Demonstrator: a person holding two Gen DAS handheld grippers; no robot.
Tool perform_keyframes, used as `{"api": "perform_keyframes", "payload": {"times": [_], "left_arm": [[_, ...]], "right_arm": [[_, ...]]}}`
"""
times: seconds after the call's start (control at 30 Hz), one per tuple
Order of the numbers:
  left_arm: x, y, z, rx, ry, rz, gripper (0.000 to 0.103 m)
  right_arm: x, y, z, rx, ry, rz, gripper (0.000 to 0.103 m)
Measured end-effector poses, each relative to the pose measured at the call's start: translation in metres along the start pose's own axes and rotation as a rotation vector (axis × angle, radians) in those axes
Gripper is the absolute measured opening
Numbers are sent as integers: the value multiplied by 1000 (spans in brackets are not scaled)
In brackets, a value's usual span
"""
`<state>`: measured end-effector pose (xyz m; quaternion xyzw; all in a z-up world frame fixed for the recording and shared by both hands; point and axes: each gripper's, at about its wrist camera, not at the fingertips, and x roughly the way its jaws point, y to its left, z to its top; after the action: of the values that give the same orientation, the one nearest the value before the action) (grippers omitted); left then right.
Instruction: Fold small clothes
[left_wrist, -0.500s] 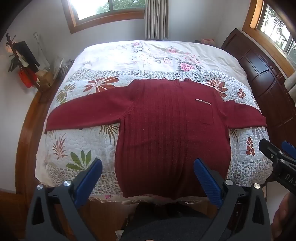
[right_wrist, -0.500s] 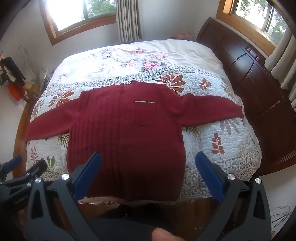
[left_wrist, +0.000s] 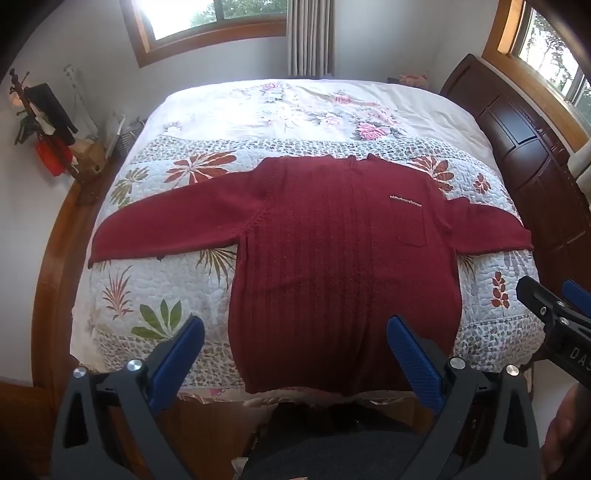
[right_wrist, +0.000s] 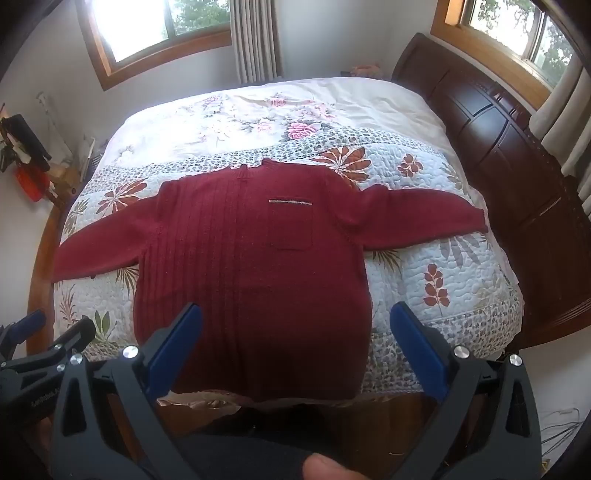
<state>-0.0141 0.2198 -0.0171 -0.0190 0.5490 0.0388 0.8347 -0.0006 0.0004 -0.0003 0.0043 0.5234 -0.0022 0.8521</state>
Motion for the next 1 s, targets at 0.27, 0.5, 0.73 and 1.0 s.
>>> {"api": "perform_keyframes", "payload": {"times": [0.27,0.5,0.73,1.0], "left_arm": [[-1,-1,1,-1,3,3,99],[0,3,3,-2,4,0,99],[0,4,3,0,2,-1,99],[-1,5,4,-3,-2,2,99]], "right_arm": [[0,0,1,1,3,2,101],[3,0,-1,0,4,2,101],[5,5,-2,-3,4,5,101],[4,8,-2,-3,6,8,101]]}}
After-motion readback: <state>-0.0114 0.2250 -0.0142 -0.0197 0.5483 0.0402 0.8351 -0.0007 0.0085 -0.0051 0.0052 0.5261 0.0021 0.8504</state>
